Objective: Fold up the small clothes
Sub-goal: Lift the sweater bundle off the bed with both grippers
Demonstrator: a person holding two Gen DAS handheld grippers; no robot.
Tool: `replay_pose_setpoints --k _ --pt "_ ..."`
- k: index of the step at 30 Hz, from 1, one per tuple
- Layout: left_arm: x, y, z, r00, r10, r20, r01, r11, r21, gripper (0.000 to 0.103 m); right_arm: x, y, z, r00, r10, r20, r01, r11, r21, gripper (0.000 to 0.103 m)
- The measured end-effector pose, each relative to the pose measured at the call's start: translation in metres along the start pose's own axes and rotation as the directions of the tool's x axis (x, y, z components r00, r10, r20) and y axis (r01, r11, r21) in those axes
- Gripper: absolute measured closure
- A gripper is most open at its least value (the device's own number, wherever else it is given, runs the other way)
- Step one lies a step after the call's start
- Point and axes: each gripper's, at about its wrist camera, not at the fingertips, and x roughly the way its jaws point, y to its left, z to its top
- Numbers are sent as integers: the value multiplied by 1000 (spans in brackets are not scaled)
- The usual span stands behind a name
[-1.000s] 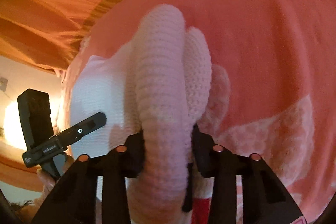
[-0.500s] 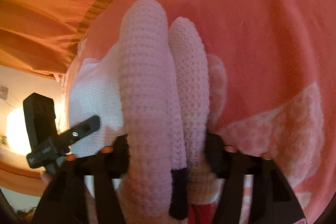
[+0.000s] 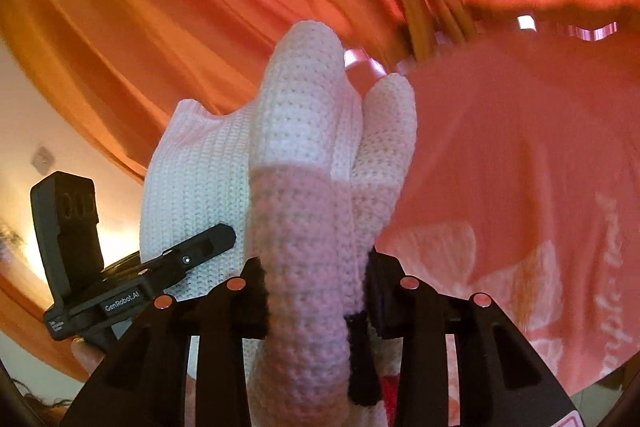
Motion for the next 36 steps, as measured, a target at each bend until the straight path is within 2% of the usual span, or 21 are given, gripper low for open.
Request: replay_pose_setpoints --k 4,9,13,14,17,20,24,27,36 --pt "-58 -14 23 992 18 125 -29 996 82 57 -36 41 13 994 31 106 -21 996 -90 69" --pt "-130 -16 44 956 27 292 -70 988 135 57 -74 101 32 966 113 231 -60 972 -225 68" --pt "-178 -13 58 906 42 422 -119 980 158 56 -86 142 44 934 196 298 -101 946 -307 68" --pt "-192 -10 61 885 46 463 -135 977 162 56 -88 154 47 924 222 313 -114 938 -328 68" --pt "-215 -4 66 837 61 544 -178 970 165 54 -88 182 59 899 290 328 -157 913 -377 68" --pt "-230 16 75 814 77 576 -195 970 146 54 -75 205 68 889 317 330 -172 900 -401 68" --pt "-231 41 84 804 106 585 -213 970 117 54 -45 223 77 892 331 308 -190 892 -411 68" --pt "-220 61 88 807 129 576 -225 969 97 54 -15 231 87 903 328 278 -203 895 -397 68" --pt "-161 132 96 867 195 459 -232 972 25 53 89 235 89 954 262 147 -201 920 -336 68"
